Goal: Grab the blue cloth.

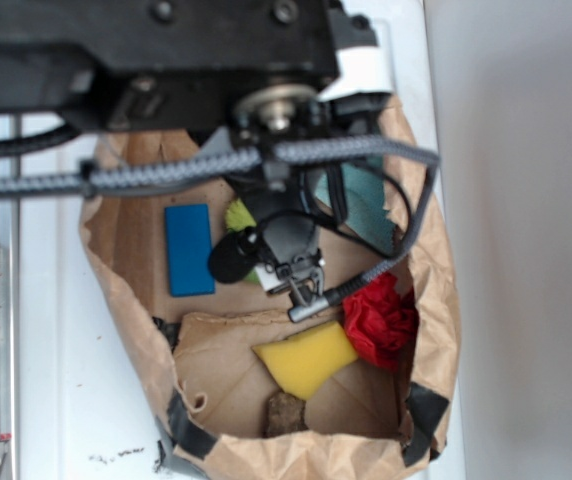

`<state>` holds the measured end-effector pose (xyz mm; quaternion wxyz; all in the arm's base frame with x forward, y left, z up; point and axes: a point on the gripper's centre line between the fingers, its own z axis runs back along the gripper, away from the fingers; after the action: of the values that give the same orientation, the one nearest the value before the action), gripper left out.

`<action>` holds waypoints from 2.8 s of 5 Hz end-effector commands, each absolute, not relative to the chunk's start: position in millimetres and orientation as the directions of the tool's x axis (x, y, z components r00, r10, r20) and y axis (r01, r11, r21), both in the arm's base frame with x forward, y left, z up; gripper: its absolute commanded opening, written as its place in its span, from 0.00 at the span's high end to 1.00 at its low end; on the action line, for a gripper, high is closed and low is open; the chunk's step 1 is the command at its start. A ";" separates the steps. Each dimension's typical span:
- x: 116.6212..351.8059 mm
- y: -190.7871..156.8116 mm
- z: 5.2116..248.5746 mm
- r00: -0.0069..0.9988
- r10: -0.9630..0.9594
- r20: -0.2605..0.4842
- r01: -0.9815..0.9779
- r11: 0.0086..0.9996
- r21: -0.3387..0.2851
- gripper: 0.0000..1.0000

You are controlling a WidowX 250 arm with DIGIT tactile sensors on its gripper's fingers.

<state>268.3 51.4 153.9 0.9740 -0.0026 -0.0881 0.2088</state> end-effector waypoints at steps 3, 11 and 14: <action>279.3 79.6 130.9 0.915 0.307 0.261 -0.305 0.951 -0.047 0.00; 307.8 88.0 74.4 0.917 0.265 0.297 -0.311 0.943 0.120 0.00; 303.8 83.9 75.2 0.910 0.282 0.306 -0.330 0.936 0.121 1.00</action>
<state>298.6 83.7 56.7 0.9767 0.0810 -0.1151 0.1618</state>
